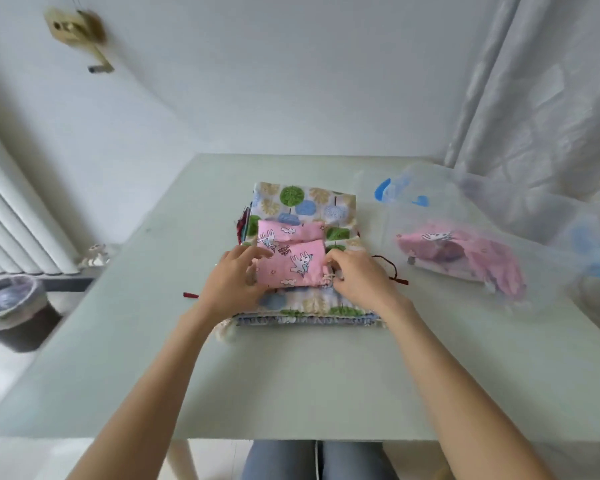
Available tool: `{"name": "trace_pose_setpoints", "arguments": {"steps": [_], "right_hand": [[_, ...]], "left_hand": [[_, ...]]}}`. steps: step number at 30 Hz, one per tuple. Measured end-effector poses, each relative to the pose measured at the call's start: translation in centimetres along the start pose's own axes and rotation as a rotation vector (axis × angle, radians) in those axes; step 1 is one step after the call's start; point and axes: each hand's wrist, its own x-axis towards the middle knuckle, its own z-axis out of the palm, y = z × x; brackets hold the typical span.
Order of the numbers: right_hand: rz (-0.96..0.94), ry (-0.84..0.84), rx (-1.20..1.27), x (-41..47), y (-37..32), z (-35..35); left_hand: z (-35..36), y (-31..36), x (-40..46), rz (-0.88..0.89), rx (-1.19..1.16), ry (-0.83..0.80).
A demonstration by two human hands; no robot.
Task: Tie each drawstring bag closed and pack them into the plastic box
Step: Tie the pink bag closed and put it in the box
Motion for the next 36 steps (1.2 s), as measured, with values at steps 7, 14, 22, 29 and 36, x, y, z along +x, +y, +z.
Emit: {"name": "trace_pose_setpoints", "arguments": {"steps": [7,14,22,29,36], "right_hand": [[0.062,0.063,0.335,0.7,1.1,-0.7],[0.091,0.076,0.666,0.6,2.4,-0.7],[0.176,0.063,0.826,-0.7,3.3,-0.7],[0.286,0.157,0.95,-0.8,3.7,-0.1],[0.322,0.249,1.154,-0.6,3.3,-0.6]], "left_hand": [[-0.4,-2.0,-0.9,-0.04,-0.031,-0.026],[-0.5,-1.9,-1.3,-0.019,0.061,-0.028],[-0.2,-2.1,-1.4,0.068,0.25,-0.055],[-0.9,-1.0,-1.2,-0.147,-0.571,0.289],[-1.3,0.3,0.2,-0.155,-1.242,0.277]]}}
